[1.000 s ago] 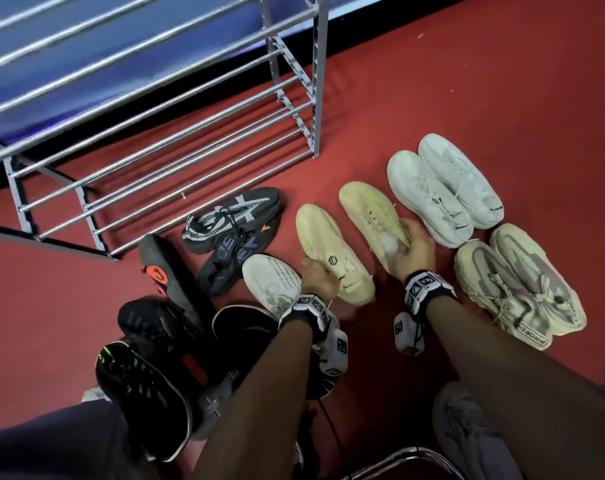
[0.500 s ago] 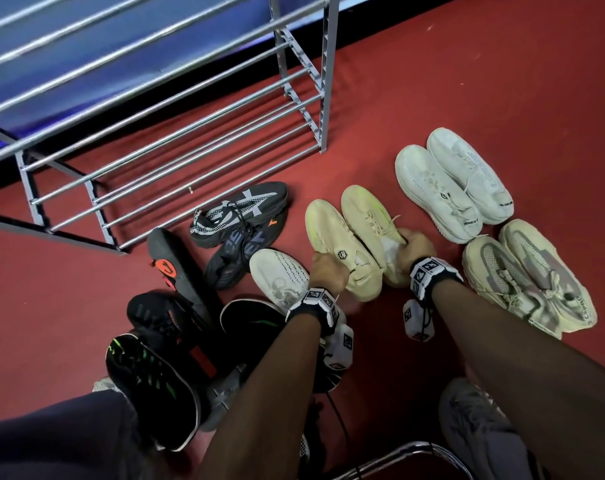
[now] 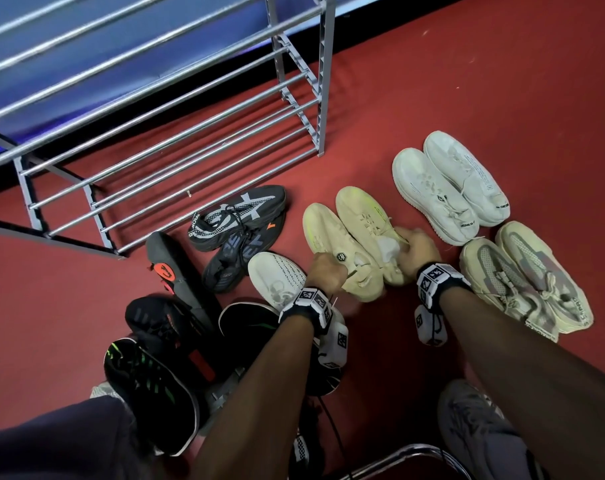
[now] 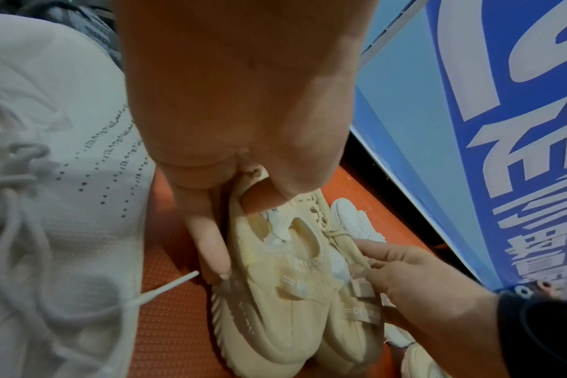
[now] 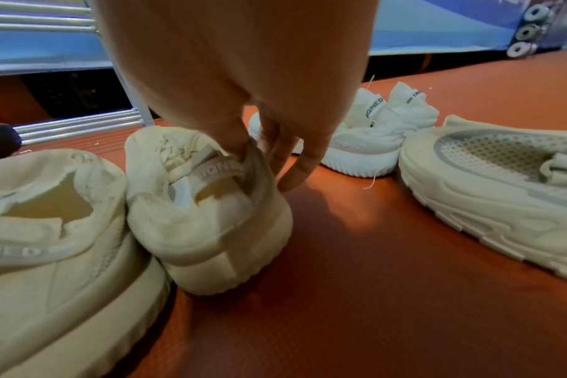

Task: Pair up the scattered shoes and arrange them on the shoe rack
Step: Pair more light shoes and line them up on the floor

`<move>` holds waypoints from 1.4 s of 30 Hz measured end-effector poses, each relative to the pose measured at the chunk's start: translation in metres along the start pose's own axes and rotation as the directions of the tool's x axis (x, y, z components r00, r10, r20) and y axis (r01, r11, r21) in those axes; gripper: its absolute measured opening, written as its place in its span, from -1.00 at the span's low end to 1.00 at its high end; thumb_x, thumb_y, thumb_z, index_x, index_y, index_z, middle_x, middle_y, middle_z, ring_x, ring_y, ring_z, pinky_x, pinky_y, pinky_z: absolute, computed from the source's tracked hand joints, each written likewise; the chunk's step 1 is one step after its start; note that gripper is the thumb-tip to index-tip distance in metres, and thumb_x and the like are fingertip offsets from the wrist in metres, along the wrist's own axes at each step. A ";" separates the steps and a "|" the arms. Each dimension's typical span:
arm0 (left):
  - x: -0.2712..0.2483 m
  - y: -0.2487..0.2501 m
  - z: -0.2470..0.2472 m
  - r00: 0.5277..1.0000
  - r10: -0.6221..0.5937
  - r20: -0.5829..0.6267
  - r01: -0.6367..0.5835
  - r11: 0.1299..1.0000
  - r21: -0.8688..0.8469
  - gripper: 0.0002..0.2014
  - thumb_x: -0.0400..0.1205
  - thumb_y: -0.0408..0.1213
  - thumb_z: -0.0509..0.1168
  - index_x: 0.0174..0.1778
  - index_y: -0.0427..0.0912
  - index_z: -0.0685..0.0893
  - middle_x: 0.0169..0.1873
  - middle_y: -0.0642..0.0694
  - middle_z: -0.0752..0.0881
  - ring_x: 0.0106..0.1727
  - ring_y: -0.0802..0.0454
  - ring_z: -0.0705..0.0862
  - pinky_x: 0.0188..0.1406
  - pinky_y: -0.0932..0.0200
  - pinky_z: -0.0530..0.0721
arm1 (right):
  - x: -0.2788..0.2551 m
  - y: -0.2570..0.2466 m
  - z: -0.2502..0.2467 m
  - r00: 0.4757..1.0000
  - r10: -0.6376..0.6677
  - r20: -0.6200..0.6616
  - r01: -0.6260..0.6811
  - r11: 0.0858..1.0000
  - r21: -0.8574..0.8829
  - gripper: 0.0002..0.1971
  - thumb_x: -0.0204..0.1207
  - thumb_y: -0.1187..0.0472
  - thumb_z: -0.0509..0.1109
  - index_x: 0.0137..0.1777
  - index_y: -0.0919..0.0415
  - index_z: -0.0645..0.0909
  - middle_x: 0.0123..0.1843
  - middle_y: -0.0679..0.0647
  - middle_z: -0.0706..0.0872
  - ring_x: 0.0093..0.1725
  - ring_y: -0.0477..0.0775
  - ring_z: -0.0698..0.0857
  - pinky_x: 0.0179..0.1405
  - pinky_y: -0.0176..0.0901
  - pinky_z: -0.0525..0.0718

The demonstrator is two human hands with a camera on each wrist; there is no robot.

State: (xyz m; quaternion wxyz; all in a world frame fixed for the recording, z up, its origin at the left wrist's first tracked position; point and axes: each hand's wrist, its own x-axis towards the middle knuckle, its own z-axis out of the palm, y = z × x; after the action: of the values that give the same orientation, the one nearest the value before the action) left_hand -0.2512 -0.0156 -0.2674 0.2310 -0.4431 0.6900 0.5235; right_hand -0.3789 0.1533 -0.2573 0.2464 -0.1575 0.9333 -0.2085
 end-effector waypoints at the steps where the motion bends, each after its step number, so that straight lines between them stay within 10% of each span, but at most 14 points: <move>1: -0.001 0.001 0.000 1.000 -0.008 0.024 0.009 0.999 -0.054 -0.45 0.38 -0.32 0.11 0.25 -0.52 0.59 0.11 -0.38 0.71 -0.12 -0.35 0.82 -0.39 -0.04 0.84 | 0.000 0.001 -0.002 1.000 -0.019 -0.011 0.019 1.000 0.000 -0.46 0.49 0.40 0.39 0.44 -0.03 0.64 0.14 0.22 0.59 0.14 0.28 0.66 0.24 -0.06 0.63; 8: -0.015 0.001 0.008 0.996 -0.060 0.062 0.075 0.959 -0.274 -0.40 0.53 -0.26 0.21 0.48 -0.43 0.34 0.22 -0.35 0.66 -0.01 -0.33 0.81 -0.48 0.02 0.81 | 0.007 -0.008 -0.005 1.000 -0.024 0.017 0.026 0.996 -0.088 -0.53 0.57 0.30 0.28 0.47 -0.02 0.60 0.17 0.28 0.65 0.17 0.33 0.68 0.25 0.03 0.66; 23: 0.082 -0.012 0.064 0.990 0.054 0.127 -0.040 0.993 -0.113 -0.52 0.27 -0.19 0.23 0.12 -0.18 0.68 0.04 -0.22 0.83 -0.06 -0.17 0.85 -0.10 -0.11 0.88 | 0.017 -0.013 -0.008 0.973 0.193 -0.126 -0.204 0.975 -0.083 -0.37 0.57 0.16 0.29 0.66 -0.02 0.28 0.42 0.32 0.57 0.37 0.43 0.57 0.32 0.16 0.60; 32: -0.006 0.043 0.036 0.990 0.116 0.080 -0.115 0.993 -0.020 -0.67 0.64 -0.36 0.25 0.32 -0.31 0.54 0.19 -0.22 0.71 0.17 -0.17 0.74 0.25 0.00 0.75 | 0.028 -0.015 -0.011 0.971 0.212 -0.107 -0.225 0.967 -0.122 -0.33 0.54 0.05 0.24 0.67 0.01 0.22 0.57 0.31 0.42 0.51 0.42 0.44 0.49 0.31 0.45; 42: -0.010 0.040 0.036 0.991 0.126 0.052 -0.131 0.983 0.131 -0.51 0.67 -0.43 0.26 0.52 -0.36 0.32 0.32 -0.26 0.63 0.32 -0.22 0.66 0.19 0.08 0.65 | 0.033 -0.031 -0.012 0.951 0.308 -0.042 -0.310 0.935 -0.171 -0.22 0.61 -0.20 0.19 0.72 0.17 0.10 0.64 0.35 0.28 0.63 0.39 0.23 0.56 0.38 0.28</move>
State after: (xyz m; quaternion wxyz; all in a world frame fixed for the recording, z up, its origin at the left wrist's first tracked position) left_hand -0.2859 0.0238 -0.2509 0.2410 -0.3696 0.7457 0.4992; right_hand -0.4071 0.1172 -0.2463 0.2546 -0.0286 0.9629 -0.0854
